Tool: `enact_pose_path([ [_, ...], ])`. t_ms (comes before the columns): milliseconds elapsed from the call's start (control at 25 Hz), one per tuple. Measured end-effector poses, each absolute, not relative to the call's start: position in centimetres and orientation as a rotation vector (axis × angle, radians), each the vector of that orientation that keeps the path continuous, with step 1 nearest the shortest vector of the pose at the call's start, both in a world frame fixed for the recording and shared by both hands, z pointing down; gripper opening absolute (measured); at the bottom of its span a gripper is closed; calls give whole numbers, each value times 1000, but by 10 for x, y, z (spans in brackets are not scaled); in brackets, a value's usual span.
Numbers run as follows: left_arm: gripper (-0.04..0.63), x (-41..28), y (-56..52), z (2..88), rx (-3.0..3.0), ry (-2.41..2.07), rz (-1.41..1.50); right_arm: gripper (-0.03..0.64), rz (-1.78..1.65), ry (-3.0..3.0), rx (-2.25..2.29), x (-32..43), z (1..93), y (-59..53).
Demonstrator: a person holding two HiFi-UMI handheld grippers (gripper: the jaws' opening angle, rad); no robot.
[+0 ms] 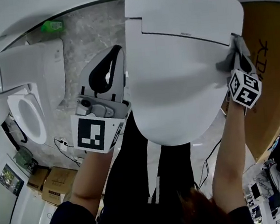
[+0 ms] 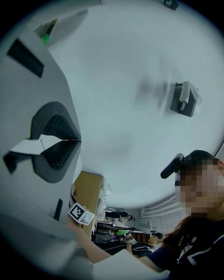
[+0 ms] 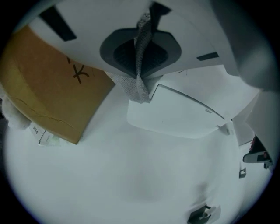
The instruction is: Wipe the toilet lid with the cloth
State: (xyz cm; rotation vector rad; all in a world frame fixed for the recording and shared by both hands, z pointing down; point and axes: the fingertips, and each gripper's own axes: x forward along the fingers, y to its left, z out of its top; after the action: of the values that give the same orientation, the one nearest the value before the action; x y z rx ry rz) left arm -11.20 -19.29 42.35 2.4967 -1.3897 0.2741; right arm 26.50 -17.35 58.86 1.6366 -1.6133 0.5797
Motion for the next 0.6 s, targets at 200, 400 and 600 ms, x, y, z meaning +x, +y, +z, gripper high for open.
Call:
enact_pose_path([
  [200,21,-112,-199,421,2457,-1431,239,25,553,-1700,1597,211,587,-172],
  [400,21,-117,-201,422,2453,-1453,243,25,505,-1883,1415,101,584,-184],
  [600,21,-127,-201,420,2439,-1482,250,26,427,-2058,1230,-9,581,-200],
])
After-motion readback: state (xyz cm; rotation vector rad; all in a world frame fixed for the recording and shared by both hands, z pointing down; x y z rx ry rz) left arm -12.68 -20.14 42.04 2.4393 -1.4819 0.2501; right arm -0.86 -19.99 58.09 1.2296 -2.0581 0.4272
